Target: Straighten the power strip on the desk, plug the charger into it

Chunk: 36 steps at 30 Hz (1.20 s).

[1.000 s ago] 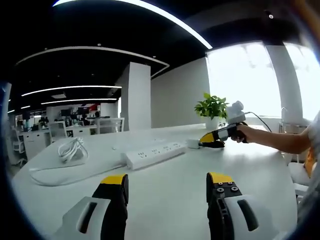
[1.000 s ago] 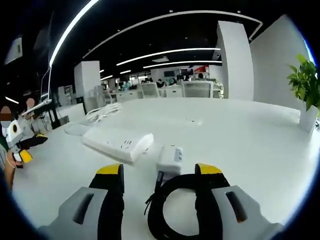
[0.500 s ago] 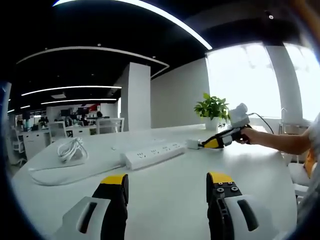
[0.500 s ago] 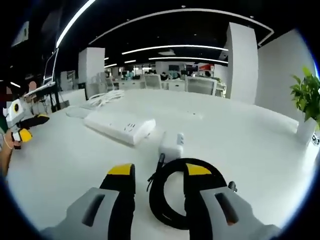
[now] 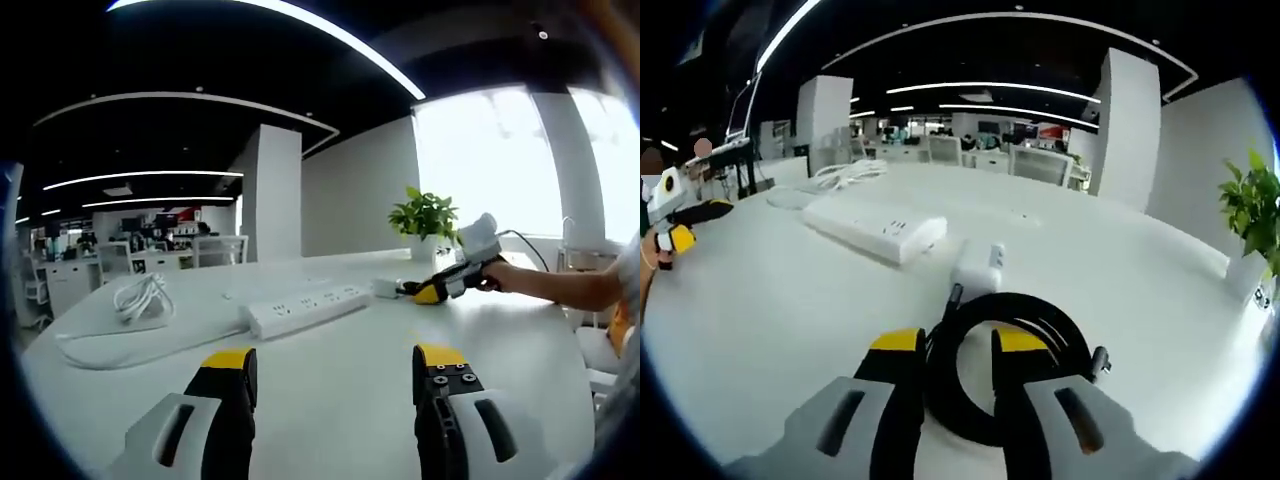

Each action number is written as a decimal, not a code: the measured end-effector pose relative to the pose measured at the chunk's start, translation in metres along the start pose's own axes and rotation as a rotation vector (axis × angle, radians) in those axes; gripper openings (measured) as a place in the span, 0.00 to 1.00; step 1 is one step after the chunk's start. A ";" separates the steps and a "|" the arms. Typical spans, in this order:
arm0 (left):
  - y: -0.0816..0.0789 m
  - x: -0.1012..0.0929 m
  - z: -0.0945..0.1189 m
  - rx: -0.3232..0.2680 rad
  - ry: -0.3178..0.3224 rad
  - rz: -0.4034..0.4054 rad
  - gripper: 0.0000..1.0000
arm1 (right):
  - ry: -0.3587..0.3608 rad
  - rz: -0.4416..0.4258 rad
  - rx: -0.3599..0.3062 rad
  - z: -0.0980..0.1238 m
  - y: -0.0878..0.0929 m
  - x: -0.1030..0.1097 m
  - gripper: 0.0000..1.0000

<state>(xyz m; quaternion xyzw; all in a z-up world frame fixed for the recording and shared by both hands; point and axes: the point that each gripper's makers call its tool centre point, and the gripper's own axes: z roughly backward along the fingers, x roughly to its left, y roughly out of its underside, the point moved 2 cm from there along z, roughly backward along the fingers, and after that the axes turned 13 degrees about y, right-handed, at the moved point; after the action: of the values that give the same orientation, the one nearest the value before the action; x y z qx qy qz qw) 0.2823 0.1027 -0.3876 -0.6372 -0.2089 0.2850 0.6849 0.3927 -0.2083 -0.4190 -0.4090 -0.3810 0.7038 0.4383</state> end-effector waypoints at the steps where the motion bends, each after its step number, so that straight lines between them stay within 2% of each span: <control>1: 0.000 0.000 0.000 -0.001 0.001 0.000 0.64 | 0.001 0.013 -0.001 0.000 0.000 0.000 0.24; 13: 0.000 -0.002 -0.004 -0.001 0.008 0.000 0.64 | 0.007 0.080 -0.019 -0.003 -0.003 0.003 0.16; 21: -0.001 -0.004 -0.007 -0.009 0.013 0.005 0.64 | -0.005 0.046 0.004 -0.005 -0.003 0.000 0.14; 30: -0.004 -0.007 -0.010 -0.019 0.024 0.007 0.64 | -0.054 -0.060 0.069 -0.005 -0.002 -0.003 0.10; 36: -0.006 -0.006 -0.012 -0.018 0.024 0.004 0.64 | -0.094 -0.213 0.078 -0.003 -0.008 -0.007 0.09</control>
<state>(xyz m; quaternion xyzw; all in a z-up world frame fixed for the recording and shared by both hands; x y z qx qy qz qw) 0.2859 0.0894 -0.3825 -0.6472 -0.2019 0.2768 0.6810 0.3999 -0.2115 -0.4116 -0.3153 -0.4147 0.6861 0.5079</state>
